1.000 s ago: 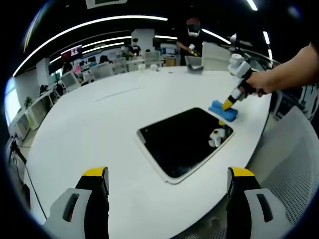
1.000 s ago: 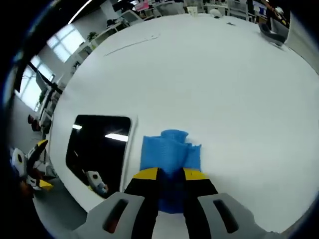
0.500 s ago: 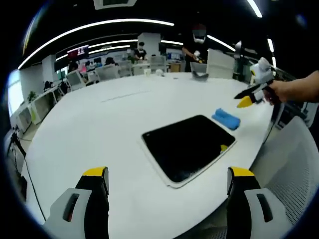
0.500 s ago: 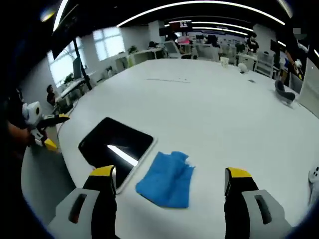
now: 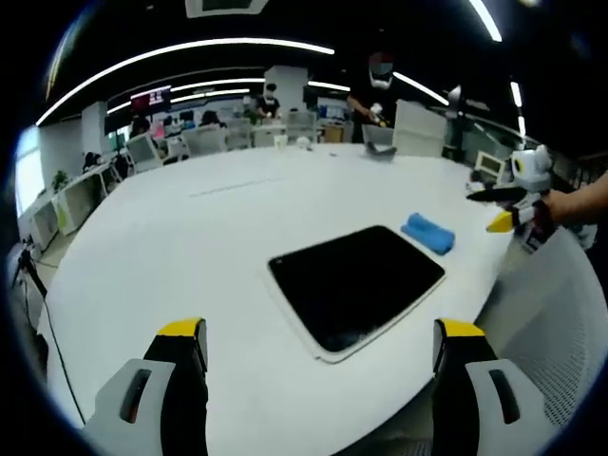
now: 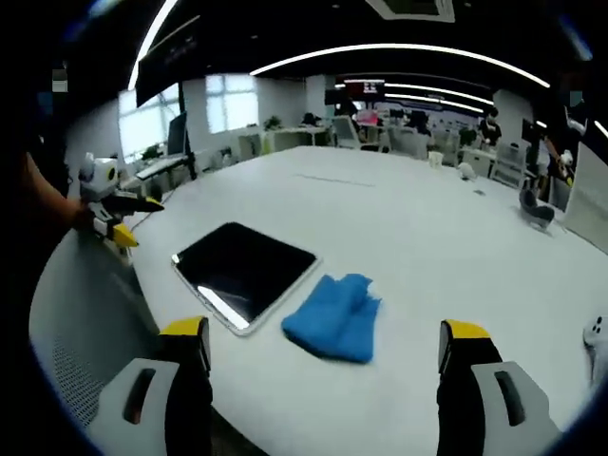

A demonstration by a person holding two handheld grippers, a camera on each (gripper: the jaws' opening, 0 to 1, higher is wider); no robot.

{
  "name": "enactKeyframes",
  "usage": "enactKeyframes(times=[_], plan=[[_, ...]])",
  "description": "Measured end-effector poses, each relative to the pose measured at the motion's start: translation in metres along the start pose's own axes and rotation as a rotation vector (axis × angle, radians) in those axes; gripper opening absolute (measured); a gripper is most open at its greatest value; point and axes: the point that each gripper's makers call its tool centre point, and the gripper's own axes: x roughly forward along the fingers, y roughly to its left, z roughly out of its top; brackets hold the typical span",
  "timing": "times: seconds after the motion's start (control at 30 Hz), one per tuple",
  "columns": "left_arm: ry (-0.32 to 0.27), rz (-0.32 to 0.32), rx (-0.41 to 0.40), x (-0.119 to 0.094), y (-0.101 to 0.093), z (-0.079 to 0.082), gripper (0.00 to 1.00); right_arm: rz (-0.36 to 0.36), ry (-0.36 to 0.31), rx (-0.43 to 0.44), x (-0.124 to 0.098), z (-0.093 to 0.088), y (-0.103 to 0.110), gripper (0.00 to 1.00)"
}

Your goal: Wipe the mirror surface with the cleaning cloth until all visible marks leave the cleaned area.

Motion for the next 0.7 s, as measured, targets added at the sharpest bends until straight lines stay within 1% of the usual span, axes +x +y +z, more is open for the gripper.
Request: enactKeyframes(times=[0.03, 0.1, 0.17, 0.2, 0.3, 0.47, 0.57, 0.7], plan=[[-0.003, -0.001, 0.001, 0.0, 0.0, 0.001, 0.99, 0.01, 0.011, 0.019, 0.0, -0.004, 0.003, 1.0], [-0.011, 0.001, -0.012, -0.001, -0.001, 0.002, 0.99, 0.022, 0.017, 0.026, -0.001, -0.006, 0.007, 1.0], [-0.017, 0.016, -0.023, -0.003, 0.001, 0.002, 0.99, 0.039, 0.008, 0.002, -0.003, -0.004, 0.015, 1.0], [-0.017, 0.02, -0.027, -0.003, 0.001, 0.002, 0.99, 0.034, 0.01, 0.002, -0.004, -0.003, 0.017, 1.0], [-0.022, 0.021, -0.062, -0.004, 0.002, 0.002, 0.99, 0.028, 0.014, -0.01, -0.008, -0.004, 0.016, 1.0], [-0.03, 0.014, -0.042, -0.003, -0.002, 0.004, 0.99, 0.025, 0.028, -0.008, -0.012, -0.004, 0.015, 1.0], [-0.012, 0.016, -0.019, -0.002, 0.0, 0.0, 0.99, 0.012, 0.026, 0.008, -0.014, -0.005, 0.014, 1.0], [0.001, 0.009, 0.002, -0.002, -0.002, 0.0, 0.99, 0.0, 0.017, 0.026, -0.012, -0.006, 0.015, 1.0]])
